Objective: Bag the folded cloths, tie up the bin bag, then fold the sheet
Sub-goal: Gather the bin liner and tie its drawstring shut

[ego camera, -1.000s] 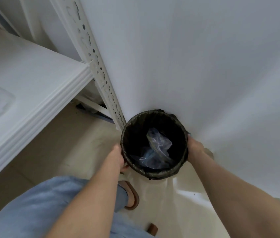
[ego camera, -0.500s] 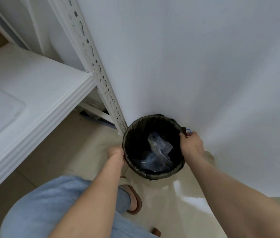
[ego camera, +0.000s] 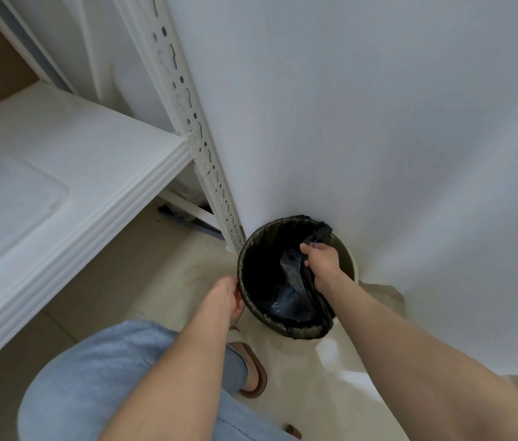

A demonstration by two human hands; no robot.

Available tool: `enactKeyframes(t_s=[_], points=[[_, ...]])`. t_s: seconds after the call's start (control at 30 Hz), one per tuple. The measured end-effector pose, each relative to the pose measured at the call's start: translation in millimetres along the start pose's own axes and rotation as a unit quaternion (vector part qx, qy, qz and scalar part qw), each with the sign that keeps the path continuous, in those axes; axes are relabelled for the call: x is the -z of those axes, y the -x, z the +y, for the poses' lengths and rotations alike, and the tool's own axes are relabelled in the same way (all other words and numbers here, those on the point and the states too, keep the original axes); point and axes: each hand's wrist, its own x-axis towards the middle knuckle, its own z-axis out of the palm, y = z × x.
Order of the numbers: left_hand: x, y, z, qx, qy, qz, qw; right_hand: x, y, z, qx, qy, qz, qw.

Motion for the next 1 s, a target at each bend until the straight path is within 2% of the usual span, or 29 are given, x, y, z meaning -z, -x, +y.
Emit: enactKeyframes(t_s=[0.1, 0.23, 0.4, 0.57, 0.67, 0.83, 1.0], points=[[-1.9, -4.9, 2.2, -0.017, 0.017, 0.017, 1.0, -3.5, -1.0, 1.7, -0.002, 0.011, 0.038, 0.999], [-4.2, 0.5, 9.3, -0.021, -0.009, 0.042, 0.999, -4.3, -3.4, 3.2, -0.029, 0.045, 0.039, 0.998], [-13.6, 25.2, 12.1, -0.018, -0.045, -0.007, 0.999, -4.0, -7.8, 5.1, -0.034, 0.089, 0.042, 0.995], [-7.6, 22.3, 14.0, 0.01, 0.04, -0.015, 0.999, -5.2, -14.4, 10.8, -0.029, 0.09, 0.053, 0.994], [-10.0, 16.8, 15.8, 0.03, 0.042, -0.01, 0.999, -8.7, -16.5, 13.3, -0.024, 0.08, 0.052, 0.995], [-17.8, 24.4, 19.5, 0.024, 0.079, -0.07, 0.994, -11.5, -17.2, 13.2, 0.0, 0.112, 0.06, 0.992], [-17.7, 16.0, 27.8, 0.037, 0.104, -0.087, 0.99, -16.7, -19.4, 11.2, 0.023, 0.129, 0.069, 0.989]])
